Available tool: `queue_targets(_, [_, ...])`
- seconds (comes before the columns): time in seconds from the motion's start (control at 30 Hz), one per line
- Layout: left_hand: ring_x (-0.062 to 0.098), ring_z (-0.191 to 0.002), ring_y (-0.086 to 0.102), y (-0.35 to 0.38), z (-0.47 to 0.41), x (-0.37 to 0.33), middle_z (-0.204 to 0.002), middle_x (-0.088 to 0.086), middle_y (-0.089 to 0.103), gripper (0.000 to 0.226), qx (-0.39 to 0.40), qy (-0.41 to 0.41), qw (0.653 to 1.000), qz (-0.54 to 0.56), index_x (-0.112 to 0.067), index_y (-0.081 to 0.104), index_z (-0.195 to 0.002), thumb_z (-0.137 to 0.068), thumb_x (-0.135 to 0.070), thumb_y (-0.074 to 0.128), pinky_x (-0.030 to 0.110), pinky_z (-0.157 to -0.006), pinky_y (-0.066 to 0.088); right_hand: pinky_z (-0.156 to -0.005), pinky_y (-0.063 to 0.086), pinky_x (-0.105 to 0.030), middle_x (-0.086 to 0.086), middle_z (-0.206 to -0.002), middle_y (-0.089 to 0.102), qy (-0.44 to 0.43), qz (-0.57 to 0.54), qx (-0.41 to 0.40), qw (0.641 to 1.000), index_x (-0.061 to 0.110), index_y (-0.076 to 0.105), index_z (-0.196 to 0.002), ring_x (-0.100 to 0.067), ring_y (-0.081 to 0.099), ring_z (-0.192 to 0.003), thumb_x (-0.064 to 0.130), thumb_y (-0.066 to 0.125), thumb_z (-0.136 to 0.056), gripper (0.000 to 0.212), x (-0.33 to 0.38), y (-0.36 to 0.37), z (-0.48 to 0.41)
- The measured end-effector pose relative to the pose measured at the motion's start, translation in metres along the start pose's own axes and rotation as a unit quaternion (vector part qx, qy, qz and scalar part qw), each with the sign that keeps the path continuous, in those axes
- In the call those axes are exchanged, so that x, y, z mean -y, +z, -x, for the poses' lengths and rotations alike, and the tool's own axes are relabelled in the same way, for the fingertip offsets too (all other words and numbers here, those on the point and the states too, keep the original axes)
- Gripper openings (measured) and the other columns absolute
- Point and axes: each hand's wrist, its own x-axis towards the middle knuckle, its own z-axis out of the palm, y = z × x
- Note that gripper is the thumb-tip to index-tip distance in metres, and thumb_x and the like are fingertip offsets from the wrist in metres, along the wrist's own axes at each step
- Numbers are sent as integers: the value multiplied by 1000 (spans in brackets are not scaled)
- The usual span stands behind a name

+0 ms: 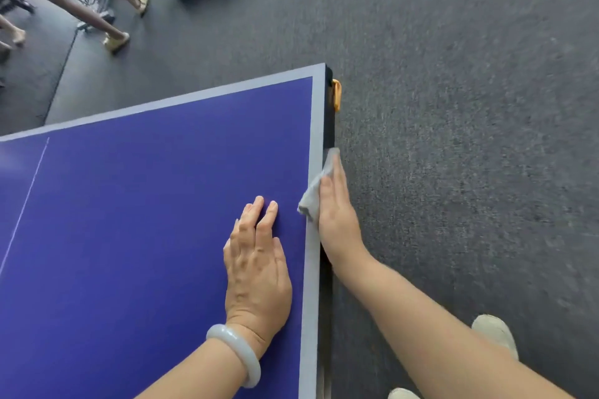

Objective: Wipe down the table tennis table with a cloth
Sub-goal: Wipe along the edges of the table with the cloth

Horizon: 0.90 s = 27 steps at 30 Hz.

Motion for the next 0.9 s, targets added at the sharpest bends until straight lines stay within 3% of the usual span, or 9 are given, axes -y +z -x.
queue_targets(0.07, [20, -142, 31, 0, 0, 0, -155, -2, 31, 54, 0, 6, 1000, -10, -16, 41, -147, -94, -4, 48, 42, -115, 27, -125, 3, -31, 10, -166, 7, 17, 11, -19, 1000, 25, 11, -158, -4, 3, -152, 32, 23, -110, 51, 22, -1, -62])
queue_targets(0.17, [20, -142, 31, 0, 0, 0, -155, -2, 31, 55, 3, 1, 1000, -13, -16, 41, -146, -94, -1, 49, 44, -114, 30, -117, -3, -17, 3, -167, 5, 26, 28, -52, 998, 20, 11, -159, -6, 0, -152, 33, 24, -109, 53, 36, 5, -88])
queue_targets(0.3, [19, -142, 30, 0, -1, 0, -154, -2, 33, 57, -3, 10, 1000, -11, -15, 43, -145, -92, 2, 52, 44, -114, 28, -123, -2, -22, 8, -167, 1, -59, 93, -28, 994, 20, 4, -159, -1, -4, -151, 41, 28, -103, 65, 19, 10, -35])
queue_targets(0.37, [19, -142, 30, 2, -1, 1, -154, -2, 33, 59, -3, 10, 1000, -10, -15, 42, -145, -90, 2, 55, 41, -114, 27, -124, -1, -26, 6, -167, 1, -72, 103, -29, 992, 18, 3, -159, -3, -3, -152, 33, 31, -106, 62, 18, 8, -50])
queue_targets(0.47, [20, -141, 32, 1, 0, 1, -153, -1, 34, 59, -9, 12, 1000, -17, -14, 44, -145, -89, 2, 55, 40, -114, 27, -125, 1, -35, -1, -167, 2, -41, 137, -54, 988, 12, 4, -159, -11, -3, -153, 25, 30, -108, 58, 40, 8, -110])
queue_targets(0.57, [20, -140, 32, 1, 0, 0, -153, 0, 34, 50, -9, 20, 1000, -22, -14, 44, -145, -95, -7, 43, 39, -115, 26, -124, -7, -34, -6, -167, 0, -10, 160, -66, 985, 9, 4, -158, -15, -7, -153, 26, 27, -109, 57, 55, 7, -143])
queue_targets(0.73, [20, -141, 33, -1, -1, -1, -154, 0, 33, 54, -4, 15, 999, -37, -14, 43, -145, -93, -21, 28, 40, -113, 30, -121, -5, -24, 3, -167, -4, 0, 129, -41, 991, 18, 0, -159, -6, -6, -152, 29, 32, -108, 62, 35, 9, -61])
queue_targets(0.8, [21, -140, 34, 0, -2, -1, -154, 0, 33, 54, -3, 18, 999, -45, -13, 44, -144, -93, -21, 29, 43, -111, 34, -124, -2, -28, 2, -167, -5, 9, 132, -21, 991, 20, -2, -159, -7, -5, -152, 29, 33, -107, 62, 30, 7, -47])
queue_targets(0.9, [23, -138, 37, 0, -3, -1, -153, 1, 35, 55, -3, 12, 999, -49, -13, 45, -143, -92, -21, 28, 47, -106, 40, -124, 12, -37, -8, -166, 12, 59, 110, -24, 992, 16, 6, -159, -17, 16, -151, 24, 32, -108, 58, 52, 4, -89])
